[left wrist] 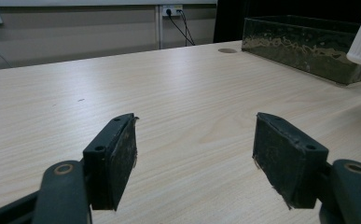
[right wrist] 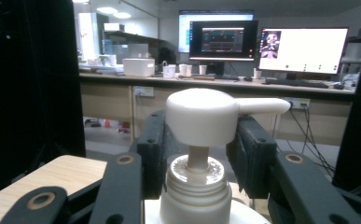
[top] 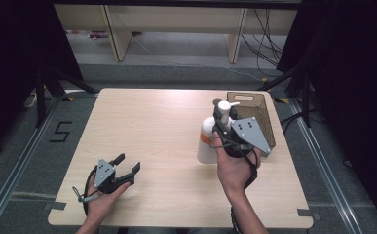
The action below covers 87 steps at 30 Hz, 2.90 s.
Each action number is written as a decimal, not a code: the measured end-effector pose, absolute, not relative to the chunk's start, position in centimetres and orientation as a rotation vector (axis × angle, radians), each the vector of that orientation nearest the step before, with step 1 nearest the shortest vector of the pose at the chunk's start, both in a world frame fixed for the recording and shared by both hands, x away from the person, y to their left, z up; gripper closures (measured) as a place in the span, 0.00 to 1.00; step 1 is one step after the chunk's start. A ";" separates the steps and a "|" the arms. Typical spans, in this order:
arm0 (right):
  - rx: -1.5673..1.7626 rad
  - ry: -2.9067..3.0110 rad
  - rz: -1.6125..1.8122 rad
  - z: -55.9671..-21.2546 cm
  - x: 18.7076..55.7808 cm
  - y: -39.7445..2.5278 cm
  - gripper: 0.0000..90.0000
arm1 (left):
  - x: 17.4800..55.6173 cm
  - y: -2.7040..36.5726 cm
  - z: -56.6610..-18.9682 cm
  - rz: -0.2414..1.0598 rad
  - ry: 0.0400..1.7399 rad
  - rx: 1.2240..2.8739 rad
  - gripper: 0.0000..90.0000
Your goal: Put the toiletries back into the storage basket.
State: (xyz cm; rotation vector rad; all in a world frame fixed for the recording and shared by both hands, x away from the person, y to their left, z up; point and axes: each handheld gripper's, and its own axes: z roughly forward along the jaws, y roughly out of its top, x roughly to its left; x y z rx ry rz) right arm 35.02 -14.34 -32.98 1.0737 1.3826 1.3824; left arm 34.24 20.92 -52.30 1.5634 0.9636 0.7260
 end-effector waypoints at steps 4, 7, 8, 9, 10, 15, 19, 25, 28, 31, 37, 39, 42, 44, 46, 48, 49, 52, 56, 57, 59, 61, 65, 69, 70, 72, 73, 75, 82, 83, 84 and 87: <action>1.078 1.361 1.369 -32.5 35.0 -15.5 0.67 | 34.2 20.9 -52.3 0.724 0.965 1.562 0.33; 1.075 1.344 1.357 -32.3 35.0 -16.1 0.67 | 34.2 20.9 -52.3 0.726 0.964 1.563 0.33; 1.075 1.344 1.357 -32.3 35.0 -16.1 0.67 | 34.2 20.9 -52.3 0.726 0.964 1.563 0.33; 1.080 1.335 1.359 -32.2 35.0 -16.4 0.67 | 34.2 20.9 -52.3 0.726 0.964 1.564 0.33; 1.080 1.335 1.359 -32.2 35.0 -16.4 0.67 | 34.2 20.9 -52.3 0.726 0.964 1.564 0.33; 1.102 1.309 1.352 -31.8 35.0 -17.7 0.67 | 34.3 20.9 -52.3 0.724 0.965 1.564 0.33; 1.092 1.297 1.327 -31.4 35.0 -18.5 0.67 | 34.3 20.9 -52.3 0.725 0.965 1.565 0.33; 1.090 1.272 1.315 -30.8 35.1 -19.5 0.67 | 34.3 20.9 -52.3 0.726 0.966 1.564 0.33; 1.099 1.252 1.322 -30.7 35.0 -19.8 0.67 | 34.3 20.9 -52.3 0.725 0.967 1.563 0.33; 1.093 1.250 1.309 -30.4 35.0 -20.3 0.67 | 34.3 20.9 -52.3 0.726 0.966 1.564 0.33; 1.086 1.222 1.315 -30.2 35.1 -20.8 0.67 | 34.3 20.9 -52.3 0.727 0.967 1.565 0.33; 1.088 1.215 1.318 -30.1 35.2 -21.0 0.67 | 34.3 20.9 -52.3 0.725 0.968 1.564 0.33; 1.083 1.203 1.311 -29.8 35.3 -21.4 0.67 | 34.3 20.9 -52.3 0.725 0.968 1.563 0.33; 1.081 1.201 1.317 -29.7 35.4 -21.4 0.67 | 34.3 20.9 -52.3 0.725 0.967 1.563 0.33; 1.081 1.194 1.303 -29.5 35.6 -21.7 0.67 | 34.3 20.9 -52.3 0.725 0.968 1.563 0.33; 1.081 1.191 1.293 -29.5 35.8 -21.9 0.67 | 34.3 20.9 -52.3 0.725 0.968 1.564 0.33; 1.076 1.188 1.292 -29.4 35.9 -22.0 0.67 | 34.3 20.9 -52.3 0.725 0.968 1.563 0.33; 1.080 1.184 1.296 -29.4 36.1 -22.2 0.67 | 34.3 20.9 -52.3 0.725 0.968 1.563 0.33; 1.078 1.175 1.283 -29.3 36.8 -22.8 0.67 | 34.3 20.9 -52.3 0.724 0.968 1.562 0.33; 1.085 1.175 1.282 -29.4 36.9 -22.8 0.67 | 34.3 20.9 -52.3 0.726 0.967 1.565 0.33; 1.085 1.173 1.272 -29.4 37.1 -23.0 0.67 | 34.3 20.9 -52.3 0.726 0.967 1.564 0.33; 1.074 1.177 1.275 -29.5 37.5 -23.1 0.67 | 34.3 20.9 -52.3 0.725 0.968 1.562 0.33; 1.063 1.185 1.277 -29.6 38.1 -23.1 0.67 | 34.3 20.9 -52.3 0.723 0.968 1.560 0.33; 1.066 1.186 1.278 -29.8 38.5 -23.0 0.67 | 34.3 20.9 -52.3 0.724 0.968 1.560 0.33; 1.061 1.188 1.272 -29.8 38.7 -23.1 0.67 | 34.3 20.9 -52.3 0.724 0.969 1.559 0.33; 1.064 1.185 1.278 -29.9 39.0 -23.1 0.67 | 34.3 20.9 -52.3 0.723 0.969 1.559 0.33; 1.067 1.187 1.280 -29.9 39.3 -23.1 0.67 | 34.3 20.9 -52.3 0.724 0.969 1.560 0.33; 1.063 1.197 1.279 -29.9 39.5 -23.2 0.67 | 34.3 20.9 -52.3 0.724 0.969 1.560 0.33; 1.078 1.198 1.282 -30.4 40.3 -23.2 0.67 | 34.3 20.9 -52.3 0.723 0.969 1.557 0.33; 1.078 1.200 1.275 -30.6 40.5 -23.3 0.67 | 34.3 20.9 -52.3 0.723 0.969 1.557 0.33; 1.078 1.200 1.275 -30.6 40.5 -23.3 0.67 | 34.3 20.9 -52.3 0.723 0.969 1.557 0.33; 1.086 1.205 1.276 -30.8 40.7 -23.3 0.67 | 34.3 20.9 -52.3 0.723 0.971 1.558 0.33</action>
